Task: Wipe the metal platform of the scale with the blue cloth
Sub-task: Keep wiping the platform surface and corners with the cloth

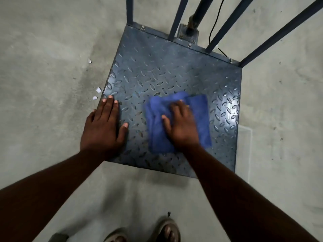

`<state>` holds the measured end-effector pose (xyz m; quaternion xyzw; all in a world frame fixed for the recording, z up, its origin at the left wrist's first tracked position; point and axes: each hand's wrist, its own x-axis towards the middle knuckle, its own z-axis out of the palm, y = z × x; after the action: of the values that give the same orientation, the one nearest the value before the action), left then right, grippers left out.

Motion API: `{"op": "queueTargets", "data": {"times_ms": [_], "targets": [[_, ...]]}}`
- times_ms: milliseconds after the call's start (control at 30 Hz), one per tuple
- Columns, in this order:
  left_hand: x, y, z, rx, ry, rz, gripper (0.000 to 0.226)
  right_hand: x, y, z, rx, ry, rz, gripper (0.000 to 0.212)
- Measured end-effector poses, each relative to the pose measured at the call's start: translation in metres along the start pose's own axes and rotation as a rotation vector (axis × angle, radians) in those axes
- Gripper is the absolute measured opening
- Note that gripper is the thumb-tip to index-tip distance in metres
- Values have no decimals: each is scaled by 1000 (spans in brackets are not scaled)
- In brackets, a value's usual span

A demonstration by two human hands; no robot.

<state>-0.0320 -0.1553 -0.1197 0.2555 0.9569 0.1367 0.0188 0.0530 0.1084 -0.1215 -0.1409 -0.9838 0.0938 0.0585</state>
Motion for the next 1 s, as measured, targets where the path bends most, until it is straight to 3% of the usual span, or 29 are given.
{"op": "queueTargets", "data": {"times_ms": [100, 167, 300, 367, 433, 533, 600, 733, 833, 900, 1000], "targets": [[1, 1, 0, -1, -1, -1, 80, -3, 100, -28, -71, 90, 280, 44], [0, 1, 2, 7, 3, 0, 80, -10, 127, -33, -103, 93, 396, 49], [0, 1, 1, 16, 8, 10, 81, 2, 63, -17, -70, 106, 644, 78], [0, 3, 0, 11, 0, 8, 81, 10, 5, -9, -53, 15, 543, 81], [0, 1, 1, 6, 10, 10, 80, 2, -51, 4, -52, -47, 277, 78], [-1, -2, 4, 15, 39, 49, 79, -30, -83, 7, -11, -112, 14, 74], [-1, -2, 2, 3, 24, 32, 81, -49, -61, 1, -24, -90, 116, 74], [-1, 1, -3, -25, -5, 11, 82, -87, 12, -19, -90, -24, 621, 80], [-1, 3, -4, -30, -16, 10, 82, -101, 10, -24, -60, -19, 814, 83], [-2, 3, -4, -24, -3, 8, 82, -95, -30, -14, -70, 7, 789, 81], [-2, 1, -3, -6, -8, 24, 79, -81, -113, 7, -72, -56, 502, 76]]}}
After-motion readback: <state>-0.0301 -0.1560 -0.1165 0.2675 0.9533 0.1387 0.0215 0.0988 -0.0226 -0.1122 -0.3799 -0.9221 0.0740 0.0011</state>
